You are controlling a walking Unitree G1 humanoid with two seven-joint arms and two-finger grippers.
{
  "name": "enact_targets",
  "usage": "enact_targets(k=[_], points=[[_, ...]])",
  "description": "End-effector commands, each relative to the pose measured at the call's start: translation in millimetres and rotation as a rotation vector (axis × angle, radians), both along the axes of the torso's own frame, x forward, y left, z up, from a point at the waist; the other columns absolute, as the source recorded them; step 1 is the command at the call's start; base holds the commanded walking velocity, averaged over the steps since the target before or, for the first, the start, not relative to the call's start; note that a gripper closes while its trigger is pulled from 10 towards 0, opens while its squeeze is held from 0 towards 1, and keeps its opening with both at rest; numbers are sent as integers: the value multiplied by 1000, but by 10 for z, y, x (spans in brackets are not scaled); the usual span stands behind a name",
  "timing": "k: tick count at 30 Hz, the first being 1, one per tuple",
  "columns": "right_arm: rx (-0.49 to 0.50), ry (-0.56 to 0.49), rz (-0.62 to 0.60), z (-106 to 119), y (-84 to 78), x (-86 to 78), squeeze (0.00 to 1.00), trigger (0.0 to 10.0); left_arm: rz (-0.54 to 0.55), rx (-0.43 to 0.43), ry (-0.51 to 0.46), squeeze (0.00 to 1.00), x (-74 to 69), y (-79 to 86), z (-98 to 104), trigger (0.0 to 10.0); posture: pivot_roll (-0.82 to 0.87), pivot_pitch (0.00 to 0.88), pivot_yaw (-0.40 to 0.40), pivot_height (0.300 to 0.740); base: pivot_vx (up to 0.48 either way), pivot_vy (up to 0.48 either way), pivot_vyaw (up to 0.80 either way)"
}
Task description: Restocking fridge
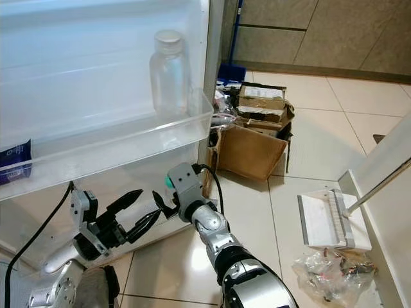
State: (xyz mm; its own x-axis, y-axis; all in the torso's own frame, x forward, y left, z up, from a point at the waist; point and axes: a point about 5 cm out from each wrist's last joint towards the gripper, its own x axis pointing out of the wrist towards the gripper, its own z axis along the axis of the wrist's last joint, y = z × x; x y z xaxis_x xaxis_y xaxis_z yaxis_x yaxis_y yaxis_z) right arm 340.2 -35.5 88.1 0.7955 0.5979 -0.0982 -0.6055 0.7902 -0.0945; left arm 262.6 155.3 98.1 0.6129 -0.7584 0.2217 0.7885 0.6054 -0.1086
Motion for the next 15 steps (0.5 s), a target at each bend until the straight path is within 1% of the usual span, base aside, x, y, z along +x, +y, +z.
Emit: enact_targets(k=[1, 2, 3, 4, 5, 6, 7, 10, 11, 13, 14, 15], points=[[31, 24, 21, -66, 58, -72, 588, 10000, -9, -6, 24, 0, -23, -22, -71, 10000, 73, 168, -53, 426, 0, 0, 0], [41, 20, 24, -59, 39, -70, 369, 10000, -11, -6, 24, 0, -15, -27, -72, 10000, 69, 164, -50, 426, 0, 0, 0], [49, 15, 26, -52, 16, -66, 24, 10000, -14, -7, 24, 0, -7, -32, -71, 10000, 66, 162, -50, 426, 0, 0, 0], [49, 15, 26, -52, 16, -66, 24, 10000, -14, -7, 24, 0, -7, -32, -71, 10000, 66, 162, -50, 426, 0, 0, 0], [64, 12, 29, -48, -20, -66, 0, 10000, -17, -8, 23, 0, 0, -39, -71, 10000, 64, 161, -50, 426, 0, 0, 0], [76, 9, 34, -48, -53, -68, 0, 10000, -20, -8, 23, 0, 6, -45, -71, 10000, 60, 158, -49, 426, 0, 0, 0], [76, 9, 34, -48, -53, -68, 0, 10000, -20, -8, 23, 0, 6, -45, -71, 10000, 60, 158, -49, 426, 0, 0, 0], [133, 8, 50, -50, -183, -83, 0, 10000, -26, -9, 22, 0, 27, -68, -73, 10000, 51, 151, -50, 426, 0, 0, 0], [133, 8, 50, -50, -183, -83, 0, 10000, -26, -9, 22, 0, 27, -68, -73, 10000, 51, 151, -50, 426, 0, 0, 0], [157, 5, 77, -55, -255, -106, 0, 10000, -29, -11, 21, 0, 39, -80, -74, 10000, 42, 146, -50, 426, 0, 0, 0], [157, 5, 77, -55, -255, -106, 0, 10000, -29, -11, 21, 0, 39, -80, -74, 10000, 42, 146, -50, 426, 0, 0, 0], [174, 4, 103, -62, -329, -132, 0, 10000, -32, -13, 21, 0, 50, -91, -76, 10000, 37, 143, -51, 426, 0, 0, 0]])
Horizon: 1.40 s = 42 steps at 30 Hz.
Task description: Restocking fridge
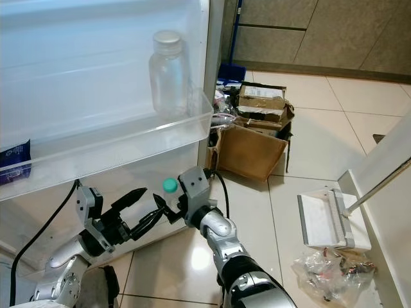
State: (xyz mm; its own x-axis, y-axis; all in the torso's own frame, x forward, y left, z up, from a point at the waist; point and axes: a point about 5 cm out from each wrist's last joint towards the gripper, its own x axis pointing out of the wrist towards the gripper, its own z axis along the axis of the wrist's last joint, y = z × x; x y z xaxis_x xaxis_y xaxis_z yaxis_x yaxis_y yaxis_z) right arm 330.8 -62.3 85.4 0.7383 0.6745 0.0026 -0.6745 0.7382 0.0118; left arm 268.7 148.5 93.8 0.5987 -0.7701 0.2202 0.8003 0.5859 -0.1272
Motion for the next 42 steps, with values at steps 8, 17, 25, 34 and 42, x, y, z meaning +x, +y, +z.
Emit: enact_targets(k=[8, 17, 25, 34, 42], points=[[73, 47, 106, -78, -271, -139, 0, 10000, -16, -5, 2, 0, 24, -40, -35, 10000, 31, 132, -47, 426, 0, 0, 0], [94, 142, 223, -238, -528, -362, 0, 10000, -24, -1, 0, 0, 62, -40, -40, 10000, 17, 117, -41, 426, 0, 0, 0], [78, 263, 78, -470, -1012, -489, 0, 10000, -28, -6, -4, 0, 103, -62, -43, 10000, 9, 106, -40, 426, 0, 0, 0], [93, 291, 10, -492, -1248, -555, 0, 10000, -26, -4, 0, 0, 112, -46, -60, 10000, 0, 101, -36, 426, 0, 0, 0], [86, 322, -16, -543, -1319, -589, 0, 10000, -27, -2, -5, 0, 143, -57, -65, 10000, -1, 92, -33, 426, 0, 0, 0]])
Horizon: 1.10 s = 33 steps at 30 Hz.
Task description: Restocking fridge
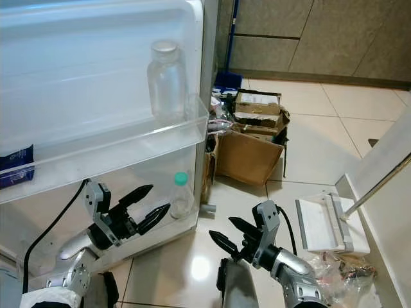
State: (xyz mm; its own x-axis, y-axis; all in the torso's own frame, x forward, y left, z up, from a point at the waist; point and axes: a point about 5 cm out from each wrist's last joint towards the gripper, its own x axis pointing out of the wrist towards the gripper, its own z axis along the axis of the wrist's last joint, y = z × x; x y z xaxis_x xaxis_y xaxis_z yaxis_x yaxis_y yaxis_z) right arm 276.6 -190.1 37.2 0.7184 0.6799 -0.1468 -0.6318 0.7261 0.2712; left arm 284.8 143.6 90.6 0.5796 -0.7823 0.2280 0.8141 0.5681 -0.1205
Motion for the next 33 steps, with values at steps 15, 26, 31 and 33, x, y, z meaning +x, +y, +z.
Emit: enact_targets(k=[15, 26, 31, 33], points=[[-122, 199, -343, -315, -482, -140, 0, 10000, 37, 2, 14, 0, 18, 60, -78, 10000, -16, 64, -47, 426, 0, 0, 0], [-161, 245, -461, -345, -585, -115, 0, 10000, 53, 2, 18, 0, 16, 109, -103, 10000, -15, 59, -47, 426, 0, 0, 0], [-127, 230, -476, -315, -623, -104, 0, 10000, 43, -2, 22, 0, 3, 137, -113, 10000, -15, 61, -48, 431, 0, 0, 0], [-121, 227, -479, -308, -632, -100, 0, 10000, 36, 0, 29, 0, -9, 147, -125, 10000, -16, 61, -47, 436, 0, 0, 0]])
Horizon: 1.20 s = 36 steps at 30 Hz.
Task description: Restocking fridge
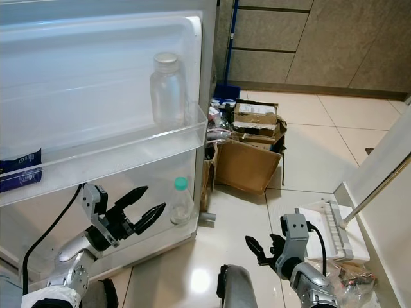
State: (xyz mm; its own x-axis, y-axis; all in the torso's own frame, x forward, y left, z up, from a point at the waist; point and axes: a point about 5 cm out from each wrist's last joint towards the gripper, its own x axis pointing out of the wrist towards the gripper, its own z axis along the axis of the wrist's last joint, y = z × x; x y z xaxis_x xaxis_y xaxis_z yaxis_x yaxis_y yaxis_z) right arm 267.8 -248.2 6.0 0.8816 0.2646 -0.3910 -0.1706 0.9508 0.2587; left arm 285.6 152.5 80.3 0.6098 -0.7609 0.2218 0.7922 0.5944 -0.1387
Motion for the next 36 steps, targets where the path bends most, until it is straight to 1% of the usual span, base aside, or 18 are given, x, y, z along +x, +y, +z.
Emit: enact_targets(k=[1, 2, 6, 9, 13, 19, 21, 22, 28, 32, 33, 36], points=[[1, -2, -17, 9, -57, -9, 0, 10000, -4, 10, 25, 0, -31, 72, -46, 10000, -16, 62, -46, 441, 0, 0, 0], [1, -2, -17, 9, -57, -9, 0, 10000, -4, 10, 25, 0, -31, 72, -46, 10000, -16, 62, -46, 441, 0, 0, 0], [4, -10, -22, 15, -46, 5, 0, 10000, 15, 36, 103, 0, -75, 171, -181, 10000, -14, 65, -40, 461, 0, 0, 0], [6, -12, -23, 16, -41, 7, 0, 10000, 19, 34, 115, 0, -85, 190, -202, 10000, -12, 64, -37, 466, 0, 0, 0], [16, -17, -20, 16, -21, 15, 0, 10000, -2, 20, 152, 0, -158, 239, -276, 10000, -9, 63, -33, 486, 0, 0, 0], [21, -20, -16, 16, -7, 21, 0, 10000, -41, 3, 173, 0, -211, 247, -307, 10000, -9, 60, -33, 506, 0, 0, 0], [22, -22, -14, 18, -3, 24, 0, 10000, -54, -11, 177, 0, -224, 249, -309, 10000, -10, 61, -32, 511, 0, 0, 0], [24, -23, -12, 20, 2, 27, 0, 10000, -73, -29, 185, 0, -243, 259, -312, 10000, -10, 59, -31, 521, 0, 0, 0], [14, -20, -6, 15, 10, 28, 0, 10000, -92, -39, 200, 0, -277, 286, -334, 10000, -10, 58, -31, 541, 0, 0, 0], [-10, 2, -13, -7, 19, 26, 0, 10000, -107, -56, 214, 0, -310, 300, -351, 10000, -8, 59, -30, 541, 0, 0, 0], [6, -14, -6, 2, 31, 29, 0, 10000, -117, -66, 225, 0, -346, 312, -372, 10000, -5, 59, -30, 541, 0, 0, 0], [24, -31, 3, 16, 38, 32, 0, 10000, -120, -70, 234, 0, -368, 323, -388, 10000, -5, 59, -31, 546, 0, 0, 0]])
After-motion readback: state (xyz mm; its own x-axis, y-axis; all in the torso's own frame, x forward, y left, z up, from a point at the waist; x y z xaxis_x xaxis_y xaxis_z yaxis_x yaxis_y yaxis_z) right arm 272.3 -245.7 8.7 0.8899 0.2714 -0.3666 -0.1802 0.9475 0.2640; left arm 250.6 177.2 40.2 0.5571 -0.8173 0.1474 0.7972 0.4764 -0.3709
